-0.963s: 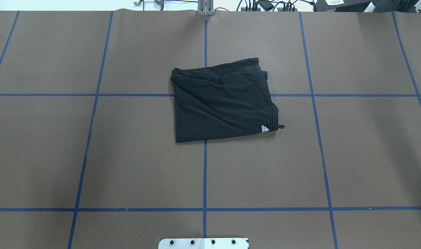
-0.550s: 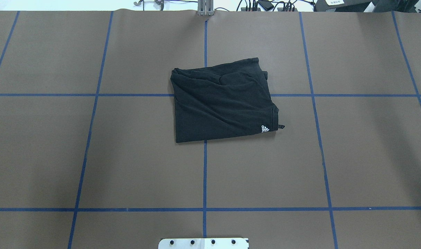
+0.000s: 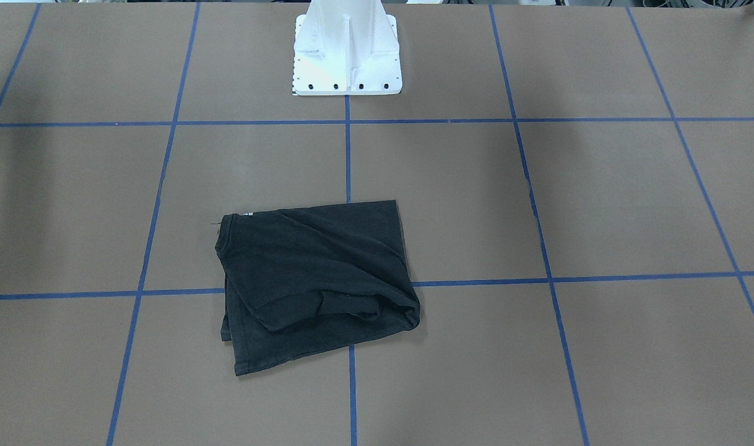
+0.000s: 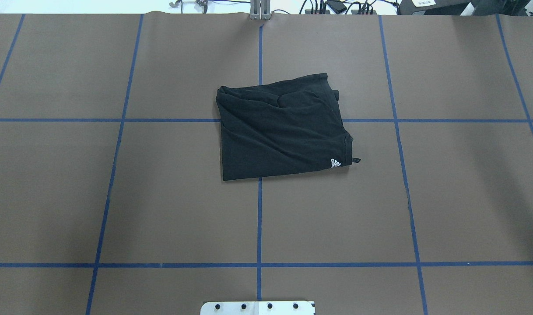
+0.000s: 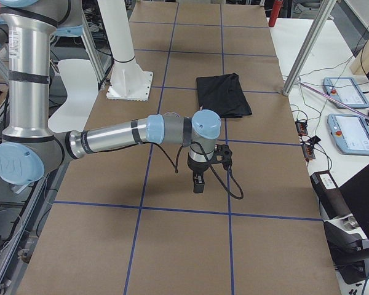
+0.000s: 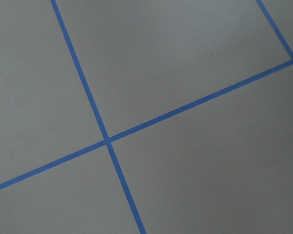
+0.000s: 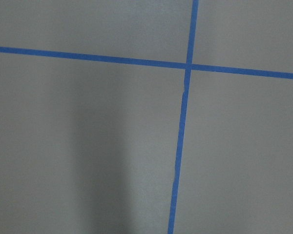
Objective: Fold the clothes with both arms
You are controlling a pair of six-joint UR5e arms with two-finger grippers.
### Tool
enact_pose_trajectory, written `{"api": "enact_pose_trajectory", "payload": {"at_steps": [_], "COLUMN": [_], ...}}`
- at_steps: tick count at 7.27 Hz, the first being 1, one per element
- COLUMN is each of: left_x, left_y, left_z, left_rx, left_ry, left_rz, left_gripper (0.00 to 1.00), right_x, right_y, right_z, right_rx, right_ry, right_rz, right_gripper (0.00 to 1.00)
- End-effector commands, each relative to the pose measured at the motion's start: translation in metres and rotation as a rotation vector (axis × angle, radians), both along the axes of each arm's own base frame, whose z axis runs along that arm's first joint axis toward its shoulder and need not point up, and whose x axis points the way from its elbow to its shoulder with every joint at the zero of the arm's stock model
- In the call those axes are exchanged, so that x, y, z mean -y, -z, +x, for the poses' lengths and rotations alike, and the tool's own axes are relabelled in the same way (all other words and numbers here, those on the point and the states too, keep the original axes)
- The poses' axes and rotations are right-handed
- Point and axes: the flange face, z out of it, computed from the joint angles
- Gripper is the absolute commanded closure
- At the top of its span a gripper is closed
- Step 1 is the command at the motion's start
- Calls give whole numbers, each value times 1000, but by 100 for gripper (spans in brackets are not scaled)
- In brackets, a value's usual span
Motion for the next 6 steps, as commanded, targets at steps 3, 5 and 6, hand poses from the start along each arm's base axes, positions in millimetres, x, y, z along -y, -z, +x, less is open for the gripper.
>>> {"api": "enact_pose_trajectory", "payload": {"at_steps": [3,5,6], "left_x": [4,2,0], "left_y": [12,-4,-11], "left_z": [0,-1,0], "left_rx": [1,10,5], "left_ry": [3,4,2], "left_rz": [24,-7,-22], "left_gripper": [1,1,1], "right_x": [10,11,12], "right_y": [-3,3,4], "right_z": [-10,-12,-13], "right_rx": [3,37,51], "right_ry": [11,11,11], "right_rz": [53,57,56], "right_gripper": [0,0,0]}}
